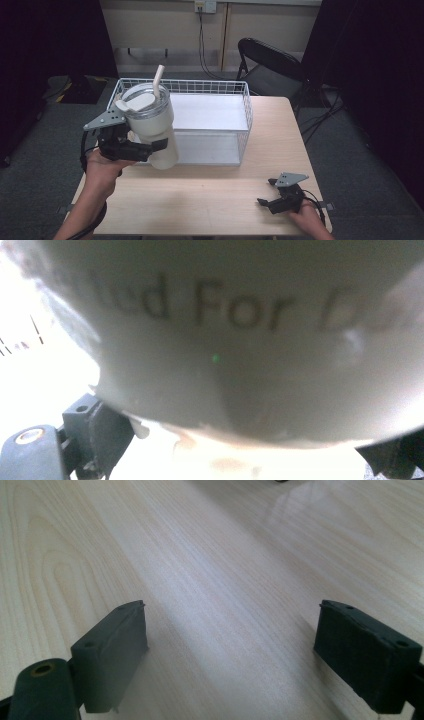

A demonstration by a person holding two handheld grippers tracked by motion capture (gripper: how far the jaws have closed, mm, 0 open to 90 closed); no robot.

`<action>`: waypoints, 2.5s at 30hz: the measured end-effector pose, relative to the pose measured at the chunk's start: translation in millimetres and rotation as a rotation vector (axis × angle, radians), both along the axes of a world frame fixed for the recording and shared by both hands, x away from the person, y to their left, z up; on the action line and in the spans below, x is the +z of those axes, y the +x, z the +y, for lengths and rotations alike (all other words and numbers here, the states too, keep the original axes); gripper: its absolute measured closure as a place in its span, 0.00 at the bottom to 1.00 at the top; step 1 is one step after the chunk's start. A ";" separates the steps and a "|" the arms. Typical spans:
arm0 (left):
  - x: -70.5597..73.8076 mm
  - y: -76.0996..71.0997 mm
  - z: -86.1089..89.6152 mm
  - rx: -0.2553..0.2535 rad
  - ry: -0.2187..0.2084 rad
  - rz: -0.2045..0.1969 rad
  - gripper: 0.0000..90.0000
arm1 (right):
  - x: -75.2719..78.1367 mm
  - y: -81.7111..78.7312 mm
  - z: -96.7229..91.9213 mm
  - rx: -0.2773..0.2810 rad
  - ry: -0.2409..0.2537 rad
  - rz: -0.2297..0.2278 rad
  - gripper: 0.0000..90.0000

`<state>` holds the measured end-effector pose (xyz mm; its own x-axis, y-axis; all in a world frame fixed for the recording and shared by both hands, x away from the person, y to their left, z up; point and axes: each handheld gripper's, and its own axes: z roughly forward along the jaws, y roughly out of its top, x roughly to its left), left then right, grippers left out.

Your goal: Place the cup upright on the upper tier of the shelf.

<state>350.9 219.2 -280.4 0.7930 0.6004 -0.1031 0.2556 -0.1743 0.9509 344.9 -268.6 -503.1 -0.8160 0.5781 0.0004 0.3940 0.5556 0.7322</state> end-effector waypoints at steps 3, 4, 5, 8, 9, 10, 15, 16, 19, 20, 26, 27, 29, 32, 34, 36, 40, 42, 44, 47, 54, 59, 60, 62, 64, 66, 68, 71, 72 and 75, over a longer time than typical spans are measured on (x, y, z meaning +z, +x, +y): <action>2.5 0.3 1.1 0.000 -0.004 -0.004 0.11 | 0.0 0.0 0.0 0.000 0.000 0.000 0.14; 3.7 0.4 1.3 0.001 -0.006 -0.005 0.11 | 0.0 0.0 0.0 0.000 0.000 0.000 0.14; 5.9 0.8 2.1 0.006 -0.003 -0.007 0.11 | 0.0 0.0 0.0 0.000 0.000 0.000 0.14; 7.9 1.8 3.2 0.009 -0.004 -0.005 0.11 | 0.0 0.0 0.0 0.000 0.000 0.000 0.14; 9.2 2.5 3.9 0.012 -0.003 -0.004 0.11 | 0.0 0.0 0.0 0.000 0.000 0.000 0.14; 10.0 2.9 4.2 0.014 -0.003 -0.006 0.11 | 0.0 0.0 0.0 0.000 0.000 0.000 0.14; 18.9 5.6 6.9 0.022 0.002 -0.011 0.11 | 0.0 0.0 0.0 0.000 0.000 0.000 0.14; 18.9 5.6 6.9 0.022 0.002 -0.011 0.11 | 0.0 0.0 0.0 0.000 0.000 0.000 0.14; 26.3 7.4 7.8 0.026 0.001 -0.016 0.11 | 0.0 0.0 0.0 0.000 0.000 0.000 0.14; 26.3 7.4 7.8 0.026 0.001 -0.016 0.11 | 0.0 0.0 0.0 0.000 0.000 0.000 0.14; 36.8 11.6 8.6 0.040 -0.003 -0.022 0.11 | 0.0 0.0 0.0 -0.001 0.000 0.000 0.14; 36.8 11.6 8.6 0.040 -0.003 -0.022 0.11 | 0.0 0.0 0.0 -0.001 0.000 0.000 0.14; 40.6 13.9 8.8 0.047 0.006 -0.019 0.11 | 0.0 0.0 0.0 -0.001 0.000 -0.001 0.14; 41.9 15.8 9.2 0.052 0.010 -0.018 0.11 | 0.0 0.1 0.0 0.000 0.000 -0.002 0.14; 42.4 17.6 9.6 0.058 0.012 -0.019 0.11 | 0.0 0.0 0.0 0.000 0.000 -0.001 0.14; 43.2 19.3 10.3 0.063 0.013 -0.021 0.11 | 0.0 0.0 0.0 -0.001 0.000 -0.001 0.14; 45.6 22.8 10.9 0.070 0.011 -0.020 0.11 | 0.0 0.0 0.0 -0.001 0.000 -0.001 0.14; 47.2 24.3 10.5 0.076 0.012 -0.020 0.11 | -0.1 0.1 0.0 0.000 0.000 -0.001 0.14; 49.0 25.7 10.4 0.076 0.014 -0.023 0.11 | 0.0 0.0 0.0 -0.001 0.000 -0.001 0.14; 52.0 28.6 8.9 0.082 0.018 -0.024 0.11 | 0.0 0.0 0.0 -0.001 0.000 -0.001 0.14; 52.7 35.3 7.1 0.087 0.015 -0.018 0.11 | 0.0 0.0 0.0 -0.001 0.000 -0.001 0.14; 52.7 43.5 3.8 0.098 0.032 -0.014 0.11 | 0.0 0.0 0.0 -0.001 0.000 -0.001 0.14; 52.7 43.5 3.8 0.098 0.032 -0.014 0.11 | 0.0 0.0 0.0 -0.001 0.000 -0.001 0.14; 52.6 46.4 3.0 0.103 0.025 -0.014 0.11 | 0.0 0.0 0.0 -0.001 0.000 0.000 0.14; 52.7 49.3 2.6 0.108 0.022 -0.017 0.11 | -0.1 0.1 0.0 0.000 0.000 -0.002 0.14; 53.1 51.9 2.0 0.114 0.021 -0.018 0.11 | 0.0 0.0 0.0 -0.001 0.000 -0.001 0.14; 53.8 54.5 1.6 0.115 0.027 -0.019 0.11 | 0.0 0.0 0.0 -0.001 0.000 -0.001 0.14; 54.4 57.5 0.5 0.121 0.032 -0.022 0.11 | 0.0 0.0 0.0 0.000 0.000 -0.001 0.14; 54.6 58.6 0.2 0.124 0.032 -0.021 0.11 | 0.0 0.0 0.0 0.000 0.000 -0.001 0.14; 54.8 62.2 -0.5 0.133 0.028 -0.022 0.11 | -0.1 0.1 0.0 0.000 0.000 -0.002 0.14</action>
<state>413.1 218.7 -225.6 0.7078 0.7031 -0.0683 0.2576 -0.1669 0.9517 345.0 -268.6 -503.2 -0.8157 0.5785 -0.0008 0.3930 0.5552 0.7330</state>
